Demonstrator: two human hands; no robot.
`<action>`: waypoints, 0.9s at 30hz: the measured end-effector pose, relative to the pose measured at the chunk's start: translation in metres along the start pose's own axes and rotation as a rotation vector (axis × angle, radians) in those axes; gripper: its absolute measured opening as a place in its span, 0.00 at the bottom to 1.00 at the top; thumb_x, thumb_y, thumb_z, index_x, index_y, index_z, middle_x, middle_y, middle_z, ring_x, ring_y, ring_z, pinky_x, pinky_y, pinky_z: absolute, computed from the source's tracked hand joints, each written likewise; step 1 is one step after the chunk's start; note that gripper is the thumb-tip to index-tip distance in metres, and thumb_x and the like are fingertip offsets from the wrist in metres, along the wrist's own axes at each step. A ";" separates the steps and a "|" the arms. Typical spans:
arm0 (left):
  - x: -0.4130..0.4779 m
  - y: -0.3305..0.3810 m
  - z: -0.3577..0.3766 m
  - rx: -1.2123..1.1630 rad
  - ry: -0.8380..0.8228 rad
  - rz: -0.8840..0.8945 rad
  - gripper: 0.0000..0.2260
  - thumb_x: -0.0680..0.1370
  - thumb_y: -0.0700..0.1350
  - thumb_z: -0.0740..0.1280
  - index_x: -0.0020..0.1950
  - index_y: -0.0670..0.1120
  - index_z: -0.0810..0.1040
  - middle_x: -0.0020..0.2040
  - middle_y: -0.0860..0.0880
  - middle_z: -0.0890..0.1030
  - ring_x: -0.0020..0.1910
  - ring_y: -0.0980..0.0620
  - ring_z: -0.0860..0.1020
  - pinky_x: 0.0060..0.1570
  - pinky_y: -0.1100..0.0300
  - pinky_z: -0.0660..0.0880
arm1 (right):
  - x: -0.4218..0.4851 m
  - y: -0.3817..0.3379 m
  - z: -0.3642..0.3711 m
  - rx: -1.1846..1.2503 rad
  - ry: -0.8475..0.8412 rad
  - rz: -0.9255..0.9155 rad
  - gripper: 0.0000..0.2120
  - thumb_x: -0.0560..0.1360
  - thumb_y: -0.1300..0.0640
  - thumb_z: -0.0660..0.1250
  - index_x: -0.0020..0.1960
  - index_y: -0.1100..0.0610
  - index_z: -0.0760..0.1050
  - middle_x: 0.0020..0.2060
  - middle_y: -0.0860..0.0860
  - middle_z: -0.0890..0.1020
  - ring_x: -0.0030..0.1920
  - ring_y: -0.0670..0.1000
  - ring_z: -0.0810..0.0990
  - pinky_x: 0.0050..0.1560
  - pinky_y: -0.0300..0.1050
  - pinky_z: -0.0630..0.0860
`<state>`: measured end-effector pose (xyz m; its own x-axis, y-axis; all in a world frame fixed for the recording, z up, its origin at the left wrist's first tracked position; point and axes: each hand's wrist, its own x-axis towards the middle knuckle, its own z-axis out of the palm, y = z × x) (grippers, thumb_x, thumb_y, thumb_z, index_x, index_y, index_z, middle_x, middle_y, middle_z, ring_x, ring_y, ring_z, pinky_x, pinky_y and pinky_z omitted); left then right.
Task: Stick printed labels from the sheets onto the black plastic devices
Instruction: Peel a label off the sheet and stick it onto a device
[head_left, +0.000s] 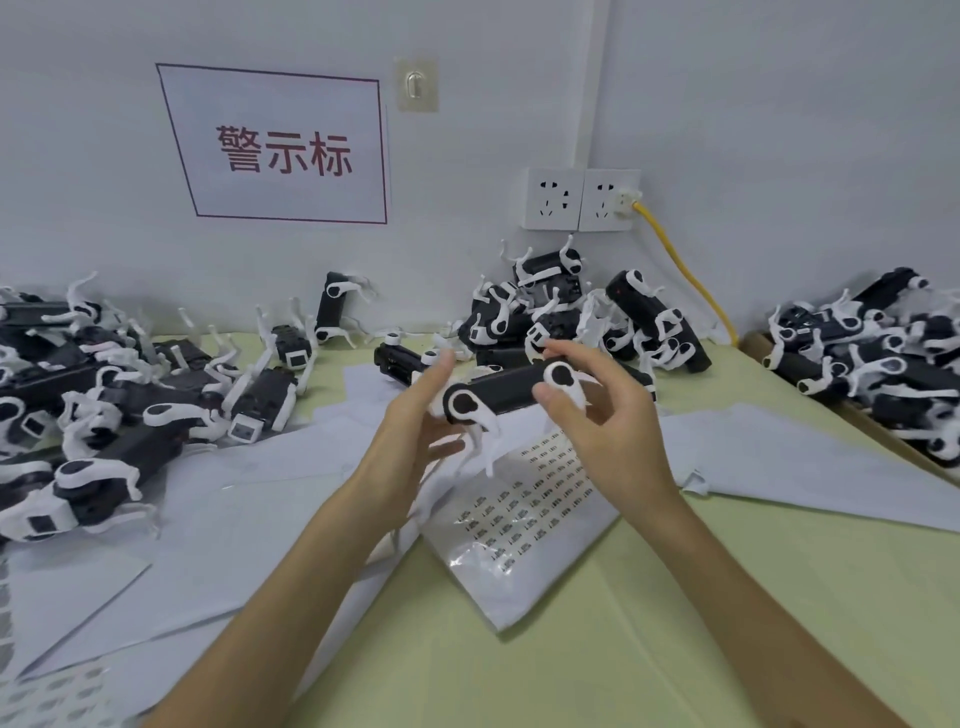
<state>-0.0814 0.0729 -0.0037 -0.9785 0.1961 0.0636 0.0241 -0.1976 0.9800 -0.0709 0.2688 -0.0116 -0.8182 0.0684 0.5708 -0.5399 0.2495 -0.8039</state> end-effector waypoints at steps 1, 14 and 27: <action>0.001 0.002 -0.002 -0.020 -0.009 -0.012 0.34 0.72 0.69 0.66 0.56 0.37 0.79 0.49 0.42 0.85 0.50 0.42 0.82 0.56 0.46 0.76 | 0.001 -0.001 -0.002 0.024 0.007 0.003 0.18 0.77 0.56 0.74 0.65 0.46 0.79 0.59 0.41 0.83 0.61 0.45 0.81 0.57 0.43 0.78; -0.001 0.009 -0.015 -0.176 -0.172 -0.206 0.08 0.70 0.46 0.76 0.43 0.44 0.83 0.41 0.43 0.83 0.39 0.46 0.83 0.42 0.56 0.81 | 0.008 -0.004 -0.009 0.149 -0.160 0.084 0.17 0.79 0.56 0.60 0.66 0.49 0.76 0.63 0.46 0.81 0.67 0.44 0.76 0.67 0.47 0.74; 0.004 0.002 -0.016 -0.021 -0.225 -0.421 0.06 0.68 0.50 0.78 0.37 0.48 0.86 0.60 0.41 0.84 0.49 0.46 0.80 0.49 0.56 0.75 | 0.000 0.013 -0.002 -0.638 -0.534 0.032 0.15 0.72 0.64 0.67 0.53 0.48 0.73 0.70 0.44 0.70 0.73 0.44 0.62 0.74 0.46 0.53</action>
<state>-0.0888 0.0582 -0.0047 -0.8335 0.4660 -0.2968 -0.3714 -0.0750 0.9254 -0.0777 0.2737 -0.0220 -0.9016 -0.3425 0.2642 -0.4307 0.7660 -0.4771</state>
